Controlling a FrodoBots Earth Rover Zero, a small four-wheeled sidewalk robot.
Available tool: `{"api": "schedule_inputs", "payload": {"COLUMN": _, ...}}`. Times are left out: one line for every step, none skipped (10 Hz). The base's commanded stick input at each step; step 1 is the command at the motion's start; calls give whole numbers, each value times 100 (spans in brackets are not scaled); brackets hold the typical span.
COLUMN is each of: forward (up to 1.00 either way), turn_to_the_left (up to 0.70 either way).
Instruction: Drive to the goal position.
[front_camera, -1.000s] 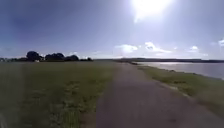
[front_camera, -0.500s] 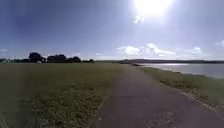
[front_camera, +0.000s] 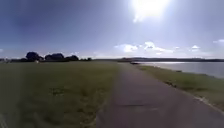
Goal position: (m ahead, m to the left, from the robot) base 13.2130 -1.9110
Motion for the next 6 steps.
{"api": "schedule_inputs", "payload": {"forward": 70, "turn_to_the_left": 5}}
{"api": "schedule_inputs", "payload": {"forward": 70, "turn_to_the_left": 5}}
{"api": "schedule_inputs", "payload": {"forward": 70, "turn_to_the_left": 5}}
{"api": "schedule_inputs", "payload": {"forward": 70, "turn_to_the_left": 5}}
{"api": "schedule_inputs", "payload": {"forward": 70, "turn_to_the_left": 5}}
{"api": "schedule_inputs", "payload": {"forward": 70, "turn_to_the_left": 5}}
